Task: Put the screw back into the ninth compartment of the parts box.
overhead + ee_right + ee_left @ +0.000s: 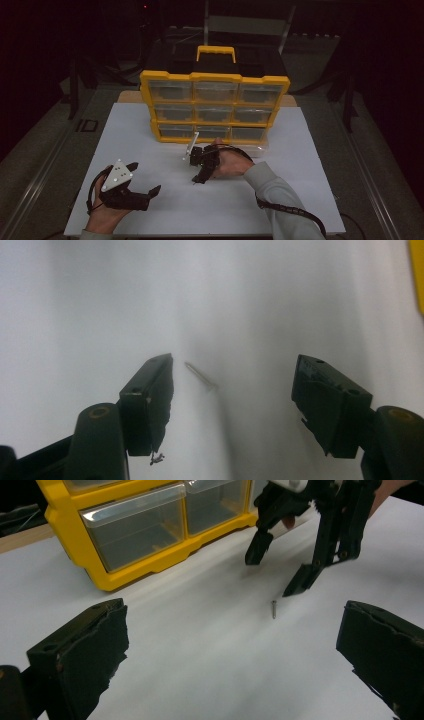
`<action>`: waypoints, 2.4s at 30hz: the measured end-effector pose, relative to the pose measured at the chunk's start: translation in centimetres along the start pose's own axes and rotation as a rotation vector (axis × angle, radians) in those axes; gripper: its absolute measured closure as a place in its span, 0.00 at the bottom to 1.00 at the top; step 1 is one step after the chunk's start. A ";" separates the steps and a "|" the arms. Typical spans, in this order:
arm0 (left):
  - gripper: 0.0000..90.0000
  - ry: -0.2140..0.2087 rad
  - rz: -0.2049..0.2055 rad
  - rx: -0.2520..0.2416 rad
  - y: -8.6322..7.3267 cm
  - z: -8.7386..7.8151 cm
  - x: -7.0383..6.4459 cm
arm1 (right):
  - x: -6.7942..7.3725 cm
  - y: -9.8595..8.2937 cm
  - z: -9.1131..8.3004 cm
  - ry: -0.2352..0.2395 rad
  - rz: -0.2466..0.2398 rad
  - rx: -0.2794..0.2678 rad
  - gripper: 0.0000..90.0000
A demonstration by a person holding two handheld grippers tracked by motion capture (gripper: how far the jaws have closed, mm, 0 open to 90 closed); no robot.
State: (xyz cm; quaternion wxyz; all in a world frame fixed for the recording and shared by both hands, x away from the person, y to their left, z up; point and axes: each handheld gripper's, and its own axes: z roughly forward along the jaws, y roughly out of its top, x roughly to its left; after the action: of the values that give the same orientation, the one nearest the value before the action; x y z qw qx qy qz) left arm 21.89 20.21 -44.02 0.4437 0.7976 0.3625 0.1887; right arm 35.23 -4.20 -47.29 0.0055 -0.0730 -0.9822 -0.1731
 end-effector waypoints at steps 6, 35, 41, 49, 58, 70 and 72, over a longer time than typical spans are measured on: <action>0.01 0.000 0.002 0.000 0.0 0.0 0.0 | 0.2 0.0 1.2 0.016 -0.008 0.004 0.40; 0.01 -0.002 0.003 -0.001 0.0 0.1 -0.1 | 1.7 0.6 2.9 -0.003 -0.068 0.112 0.97; 0.01 -0.001 0.003 0.002 0.0 0.0 0.0 | 1.7 0.7 2.9 -0.001 -0.056 0.117 0.98; 0.01 -0.001 0.003 0.002 0.0 0.1 0.0 | 1.5 0.5 2.7 0.006 -0.048 0.112 0.98; 0.01 -0.001 0.004 0.004 0.0 0.1 0.0 | 1.3 0.2 2.1 0.002 -0.040 0.116 0.98; 0.01 -0.001 0.003 0.002 0.0 0.0 0.0 | 0.9 0.2 0.8 -0.011 -0.045 0.114 0.98; 0.01 -0.001 0.004 0.002 0.0 0.1 0.0 | 0.9 0.3 0.3 -0.017 -0.036 0.114 0.98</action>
State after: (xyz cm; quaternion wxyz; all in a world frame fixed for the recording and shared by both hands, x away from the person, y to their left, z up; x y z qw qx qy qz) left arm 21.89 20.15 -44.05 0.4426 0.7989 0.3610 0.1888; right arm 34.42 -3.70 -47.46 -0.0019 -0.0564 -0.9916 -0.1165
